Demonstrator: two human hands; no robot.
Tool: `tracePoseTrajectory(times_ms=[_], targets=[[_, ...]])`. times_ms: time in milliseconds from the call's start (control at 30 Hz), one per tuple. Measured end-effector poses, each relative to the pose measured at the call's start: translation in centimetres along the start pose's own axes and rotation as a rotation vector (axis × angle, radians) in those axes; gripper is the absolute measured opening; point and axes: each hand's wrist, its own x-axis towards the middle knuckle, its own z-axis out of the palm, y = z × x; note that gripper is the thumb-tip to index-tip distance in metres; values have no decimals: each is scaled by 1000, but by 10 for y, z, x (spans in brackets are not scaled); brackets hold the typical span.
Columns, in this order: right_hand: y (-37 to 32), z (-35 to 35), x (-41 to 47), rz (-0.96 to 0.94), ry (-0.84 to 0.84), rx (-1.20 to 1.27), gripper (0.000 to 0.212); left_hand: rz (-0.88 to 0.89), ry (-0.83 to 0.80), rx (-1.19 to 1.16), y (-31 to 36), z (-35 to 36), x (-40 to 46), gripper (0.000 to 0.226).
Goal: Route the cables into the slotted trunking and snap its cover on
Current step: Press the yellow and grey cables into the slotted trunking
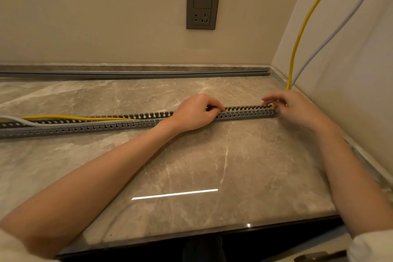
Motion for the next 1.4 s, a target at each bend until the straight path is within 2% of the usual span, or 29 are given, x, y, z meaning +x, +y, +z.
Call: tracePoseTrajectory(times_ms=[133, 300, 433, 533, 633, 900, 1200, 1400], targets=[[-2, 0, -2, 39, 21, -29, 34, 44, 49, 35, 0, 2, -3, 21], [-6, 2, -3, 64, 116, -84, 28, 61, 100, -49, 0, 2, -5, 19], [-13, 3, -6, 45, 228, -160, 26, 60, 45, -125, 4, -6, -5, 36], [-19, 0, -7, 24, 329, -247, 23, 44, -16, -86, 1, -19, -11, 43], [-31, -1, -5, -51, 362, -220, 22, 21, -49, -30, -13, -41, -26, 44], [-100, 41, 12, -320, 173, -255, 23, -155, -141, 204, -67, -120, -86, 64], [-206, 91, 18, -594, -26, -277, 28, -341, -194, 429, -105, -202, -159, 50], [-279, 127, 8, -703, -188, -145, 41, -481, -251, 559, -131, -246, -192, 46]])
